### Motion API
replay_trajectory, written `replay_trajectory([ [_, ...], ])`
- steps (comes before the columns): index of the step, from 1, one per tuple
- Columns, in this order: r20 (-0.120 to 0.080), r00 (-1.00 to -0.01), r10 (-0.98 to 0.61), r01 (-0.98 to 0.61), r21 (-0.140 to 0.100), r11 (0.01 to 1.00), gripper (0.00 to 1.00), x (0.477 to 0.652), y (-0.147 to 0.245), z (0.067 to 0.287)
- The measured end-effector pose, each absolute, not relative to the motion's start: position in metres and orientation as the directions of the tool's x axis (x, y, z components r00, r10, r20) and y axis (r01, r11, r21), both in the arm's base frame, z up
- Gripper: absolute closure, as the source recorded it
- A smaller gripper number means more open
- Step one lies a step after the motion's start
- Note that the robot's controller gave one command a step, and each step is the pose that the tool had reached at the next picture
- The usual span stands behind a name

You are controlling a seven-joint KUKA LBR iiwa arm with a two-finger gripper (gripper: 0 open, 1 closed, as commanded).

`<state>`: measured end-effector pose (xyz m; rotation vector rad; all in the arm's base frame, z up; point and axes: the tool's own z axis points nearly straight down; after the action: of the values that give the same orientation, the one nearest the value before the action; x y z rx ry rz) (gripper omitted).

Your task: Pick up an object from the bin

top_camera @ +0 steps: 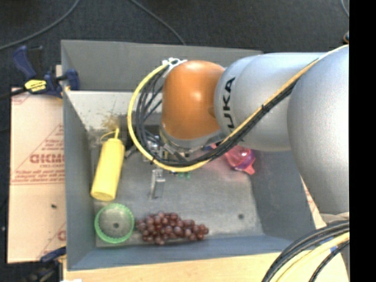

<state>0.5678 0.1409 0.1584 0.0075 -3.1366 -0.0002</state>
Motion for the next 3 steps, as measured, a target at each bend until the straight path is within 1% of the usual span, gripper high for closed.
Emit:
replay_trajectory([
  [1, 0.001, -0.892, -0.452, -0.452, 0.002, 0.892, 0.00, 0.612, 0.107, 0.069],
  [2, 0.000, -0.951, -0.310, -0.310, 0.001, 0.951, 0.00, 0.592, 0.080, 0.071],
  [3, -0.013, -0.956, -0.294, -0.294, -0.002, 0.956, 0.00, 0.587, 0.071, 0.260],
])
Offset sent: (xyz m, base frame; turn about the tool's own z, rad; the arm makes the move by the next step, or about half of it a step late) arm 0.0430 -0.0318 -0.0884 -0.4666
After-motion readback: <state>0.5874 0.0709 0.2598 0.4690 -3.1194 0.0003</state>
